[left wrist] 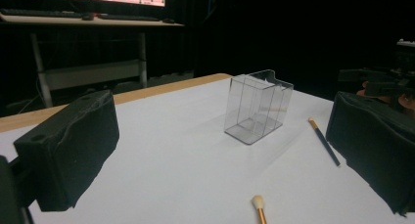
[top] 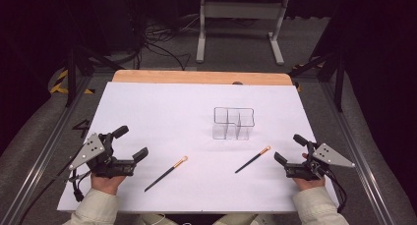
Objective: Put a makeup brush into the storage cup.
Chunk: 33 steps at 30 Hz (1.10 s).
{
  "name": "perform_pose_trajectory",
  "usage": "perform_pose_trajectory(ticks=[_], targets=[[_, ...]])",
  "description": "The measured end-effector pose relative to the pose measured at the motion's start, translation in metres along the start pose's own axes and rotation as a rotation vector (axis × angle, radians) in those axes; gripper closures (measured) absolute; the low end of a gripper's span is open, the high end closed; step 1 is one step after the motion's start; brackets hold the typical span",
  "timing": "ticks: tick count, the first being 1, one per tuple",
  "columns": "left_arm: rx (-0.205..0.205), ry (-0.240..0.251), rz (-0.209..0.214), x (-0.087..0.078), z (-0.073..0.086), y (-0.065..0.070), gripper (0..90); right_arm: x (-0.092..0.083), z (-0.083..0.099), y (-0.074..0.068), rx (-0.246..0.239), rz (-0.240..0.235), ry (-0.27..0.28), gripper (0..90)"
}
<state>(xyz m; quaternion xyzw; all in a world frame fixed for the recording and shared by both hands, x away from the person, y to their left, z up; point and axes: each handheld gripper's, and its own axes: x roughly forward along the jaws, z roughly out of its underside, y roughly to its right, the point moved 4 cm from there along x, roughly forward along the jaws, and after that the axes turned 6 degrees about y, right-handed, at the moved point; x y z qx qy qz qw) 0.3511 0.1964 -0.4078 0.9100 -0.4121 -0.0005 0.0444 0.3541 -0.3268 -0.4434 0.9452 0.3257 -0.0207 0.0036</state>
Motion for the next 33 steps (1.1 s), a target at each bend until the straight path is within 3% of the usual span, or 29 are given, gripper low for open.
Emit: perform_pose_trajectory(ticks=[7,14,21,24,28,33], targets=[[-0.010,-0.005,0.019,0.012,-0.009,0.004,0.3,0.000,0.001,0.001,0.001,0.009,-0.008,0.0],[0.011,-0.007,0.038,0.023,-0.013,0.011,0.3,0.000,0.001,0.001,0.006,0.006,-0.008,0.0],[0.006,-0.022,0.059,0.031,-0.018,0.016,0.2,0.000,0.001,0.001,0.011,0.008,-0.007,0.0],[0.015,-0.071,0.041,0.033,-0.021,0.016,0.1,0.000,0.001,0.002,0.012,0.009,-0.011,0.0],[0.024,-0.175,0.038,0.038,-0.024,0.015,0.0,0.000,0.001,0.002,0.015,0.011,-0.013,0.0],[0.051,-0.248,0.012,0.041,-0.031,0.015,0.0,-0.001,0.002,0.003,0.019,0.013,-0.016,0.0]])
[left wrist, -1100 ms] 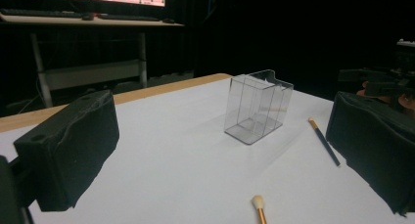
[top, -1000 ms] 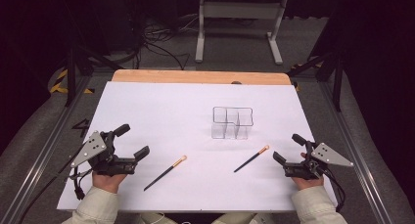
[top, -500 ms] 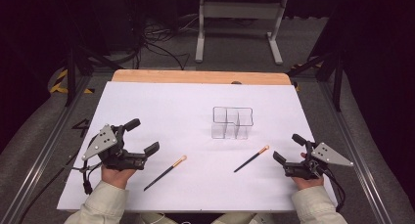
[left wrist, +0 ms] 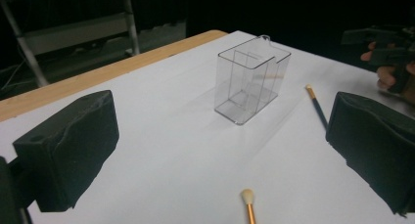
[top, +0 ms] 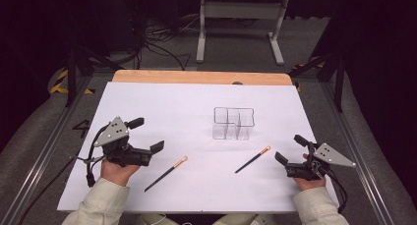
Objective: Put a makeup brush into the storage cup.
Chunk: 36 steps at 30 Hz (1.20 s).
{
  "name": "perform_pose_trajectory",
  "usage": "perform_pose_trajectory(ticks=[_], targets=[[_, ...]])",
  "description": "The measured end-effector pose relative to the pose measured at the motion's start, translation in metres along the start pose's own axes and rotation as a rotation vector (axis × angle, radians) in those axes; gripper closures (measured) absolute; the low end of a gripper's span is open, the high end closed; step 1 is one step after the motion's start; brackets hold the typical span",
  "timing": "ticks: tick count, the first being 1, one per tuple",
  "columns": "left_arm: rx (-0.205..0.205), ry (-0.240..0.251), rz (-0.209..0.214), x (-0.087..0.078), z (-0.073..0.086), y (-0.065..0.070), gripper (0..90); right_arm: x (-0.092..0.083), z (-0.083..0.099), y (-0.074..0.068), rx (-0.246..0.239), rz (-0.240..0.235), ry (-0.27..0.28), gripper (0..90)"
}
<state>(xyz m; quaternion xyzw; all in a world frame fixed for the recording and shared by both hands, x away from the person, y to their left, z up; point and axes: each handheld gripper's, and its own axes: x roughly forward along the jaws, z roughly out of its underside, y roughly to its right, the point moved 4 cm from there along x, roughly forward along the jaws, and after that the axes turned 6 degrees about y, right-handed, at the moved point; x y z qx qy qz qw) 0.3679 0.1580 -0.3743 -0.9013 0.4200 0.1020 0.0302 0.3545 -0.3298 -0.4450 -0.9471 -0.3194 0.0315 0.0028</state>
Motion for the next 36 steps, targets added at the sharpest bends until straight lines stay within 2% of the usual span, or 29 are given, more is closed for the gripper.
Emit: perform_pose_trajectory(ticks=[3,5,6,8,9,10,15,19,23,28,30,36], targets=[[0.001,-0.017,-0.006,0.000,-0.003,0.001,0.0,0.000,0.000,0.000,0.000,0.002,-0.001,0.0],[0.014,-0.086,-0.007,0.001,-0.008,0.001,0.1,0.000,0.000,0.000,0.008,0.003,-0.001,0.0],[0.014,-0.086,-0.007,0.001,-0.008,0.001,0.2,0.000,0.000,0.000,0.008,0.003,-0.001,0.0],[0.011,-0.133,0.006,0.002,-0.009,0.001,0.3,-0.001,0.000,0.000,0.011,0.005,-0.001,0.0],[0.024,-0.188,0.005,0.005,-0.010,0.002,0.4,-0.001,0.000,0.000,0.009,0.004,-0.003,0.0],[0.031,-0.213,0.009,0.006,-0.010,0.002,0.4,-0.001,0.000,0.000,0.010,0.004,-0.002,0.0],[0.049,-0.286,0.016,0.011,-0.011,0.005,0.4,-0.003,0.001,0.001,0.011,0.007,-0.003,0.0],[0.058,-0.318,0.013,0.014,-0.013,0.006,0.5,-0.005,0.001,0.002,0.011,0.008,-0.005,0.0],[0.073,-0.385,0.019,0.016,-0.014,0.008,0.9,-0.006,0.001,0.002,0.011,0.010,-0.006,0.0],[0.075,-0.462,0.042,0.019,-0.013,0.009,1.9,-0.008,0.001,0.002,0.012,0.014,-0.006,0.0],[0.079,-0.479,0.046,0.021,-0.012,0.009,2.0,-0.009,0.001,0.002,0.014,0.016,-0.005,0.0],[0.099,-0.573,0.079,0.027,-0.008,0.012,3.9,-0.012,0.001,0.003,0.022,0.017,-0.002,0.0]])
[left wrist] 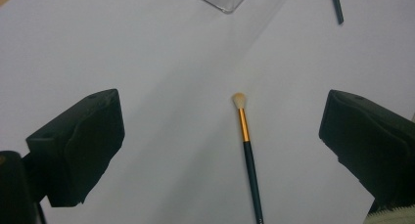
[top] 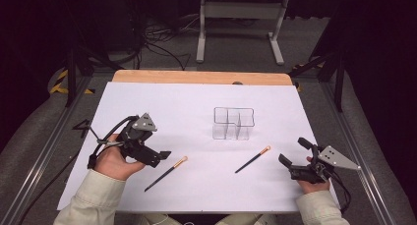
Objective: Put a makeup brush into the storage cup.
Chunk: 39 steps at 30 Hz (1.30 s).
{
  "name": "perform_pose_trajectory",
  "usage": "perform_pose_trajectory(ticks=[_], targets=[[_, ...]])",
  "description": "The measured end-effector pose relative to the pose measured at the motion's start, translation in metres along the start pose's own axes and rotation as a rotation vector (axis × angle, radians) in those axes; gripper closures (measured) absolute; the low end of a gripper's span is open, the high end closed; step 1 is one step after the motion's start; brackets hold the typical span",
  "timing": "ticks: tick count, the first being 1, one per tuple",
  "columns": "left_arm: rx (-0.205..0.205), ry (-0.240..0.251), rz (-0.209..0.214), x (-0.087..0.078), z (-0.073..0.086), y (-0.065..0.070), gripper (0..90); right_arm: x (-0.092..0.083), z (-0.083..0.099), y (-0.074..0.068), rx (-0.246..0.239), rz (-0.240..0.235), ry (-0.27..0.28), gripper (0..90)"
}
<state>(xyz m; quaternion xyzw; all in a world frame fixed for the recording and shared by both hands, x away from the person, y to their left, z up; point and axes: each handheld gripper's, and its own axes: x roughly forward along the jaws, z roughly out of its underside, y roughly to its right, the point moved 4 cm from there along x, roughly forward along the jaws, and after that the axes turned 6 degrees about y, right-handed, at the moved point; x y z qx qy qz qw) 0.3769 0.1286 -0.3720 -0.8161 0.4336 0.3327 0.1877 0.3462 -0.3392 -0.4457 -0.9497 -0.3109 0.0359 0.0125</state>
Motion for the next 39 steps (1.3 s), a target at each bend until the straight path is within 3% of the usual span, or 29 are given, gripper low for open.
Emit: perform_pose_trajectory(ticks=[11,17,21,29,39], targets=[[0.014,-0.079,0.010,0.004,-0.001,0.001,7.5,-0.005,0.000,0.001,0.002,0.009,-0.001,0.1],[0.027,-0.158,0.020,0.011,0.002,0.003,11.4,-0.006,0.001,0.001,0.003,0.012,-0.001,0.1],[0.024,-0.207,0.048,0.015,0.004,0.003,14.6,-0.007,0.001,0.001,0.000,0.015,0.000,0.1],[0.036,-0.279,0.030,0.024,0.008,0.006,14.2,-0.008,0.001,0.001,0.002,0.015,0.000,0.1],[0.003,-0.358,0.065,0.037,0.016,0.007,15.3,-0.008,0.001,0.001,0.004,0.014,0.000,0.2]])
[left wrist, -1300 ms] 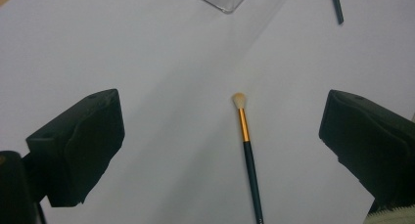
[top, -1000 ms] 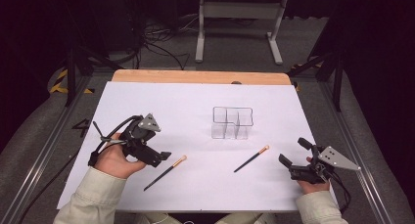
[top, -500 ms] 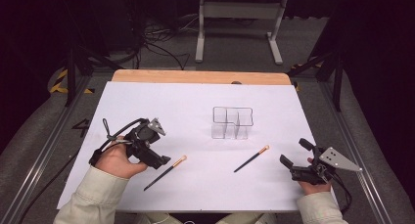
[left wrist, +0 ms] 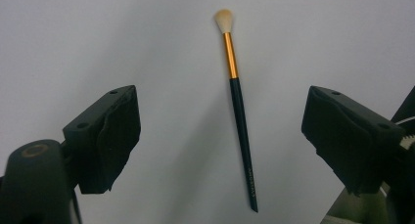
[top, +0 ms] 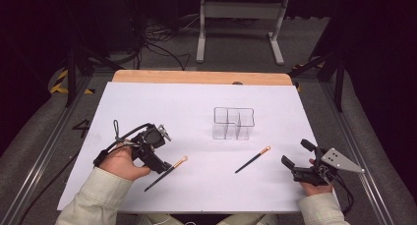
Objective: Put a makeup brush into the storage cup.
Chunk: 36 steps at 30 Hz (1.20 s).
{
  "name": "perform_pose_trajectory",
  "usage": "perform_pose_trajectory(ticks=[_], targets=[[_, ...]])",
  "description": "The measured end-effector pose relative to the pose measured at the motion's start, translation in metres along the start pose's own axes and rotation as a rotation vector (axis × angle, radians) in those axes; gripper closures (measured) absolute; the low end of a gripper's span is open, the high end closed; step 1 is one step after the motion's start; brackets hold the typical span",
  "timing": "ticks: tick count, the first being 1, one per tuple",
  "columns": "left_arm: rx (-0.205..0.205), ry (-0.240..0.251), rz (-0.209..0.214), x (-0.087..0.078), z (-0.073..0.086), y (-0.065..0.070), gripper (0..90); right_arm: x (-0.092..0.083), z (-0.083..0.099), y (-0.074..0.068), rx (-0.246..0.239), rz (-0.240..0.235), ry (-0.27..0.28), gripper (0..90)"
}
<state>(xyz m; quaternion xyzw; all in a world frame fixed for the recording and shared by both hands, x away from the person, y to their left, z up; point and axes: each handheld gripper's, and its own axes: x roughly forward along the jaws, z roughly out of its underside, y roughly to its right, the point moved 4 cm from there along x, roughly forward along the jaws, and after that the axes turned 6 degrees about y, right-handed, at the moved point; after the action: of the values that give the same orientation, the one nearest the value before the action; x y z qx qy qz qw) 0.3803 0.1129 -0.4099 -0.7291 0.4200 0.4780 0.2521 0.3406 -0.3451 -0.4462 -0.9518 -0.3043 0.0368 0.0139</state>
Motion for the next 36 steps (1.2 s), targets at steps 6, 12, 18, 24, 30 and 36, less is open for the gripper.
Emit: perform_pose_trajectory(ticks=[6,12,18,24,30,36], targets=[[-0.016,-0.031,0.015,0.010,0.003,0.000,15.9,0.000,0.000,0.000,0.010,-0.004,0.007,0.2],[-0.020,-0.062,0.030,0.020,0.003,0.001,16.7,0.000,0.000,0.000,0.012,-0.005,0.006,0.2],[-0.020,-0.082,0.043,0.027,0.003,0.002,17.9,-0.001,0.000,0.001,0.017,-0.006,0.007,0.2],[-0.023,-0.117,0.067,0.037,0.004,0.003,21.0,-0.001,0.000,0.001,0.020,-0.009,0.010,0.3],[-0.007,-0.138,0.067,0.043,0.004,0.004,24.0,-0.001,0.000,0.001,0.020,-0.008,0.011,0.3],[0.005,-0.154,0.046,0.048,0.004,0.005,30.6,-0.001,0.000,0.001,0.020,-0.008,0.009,0.3]])
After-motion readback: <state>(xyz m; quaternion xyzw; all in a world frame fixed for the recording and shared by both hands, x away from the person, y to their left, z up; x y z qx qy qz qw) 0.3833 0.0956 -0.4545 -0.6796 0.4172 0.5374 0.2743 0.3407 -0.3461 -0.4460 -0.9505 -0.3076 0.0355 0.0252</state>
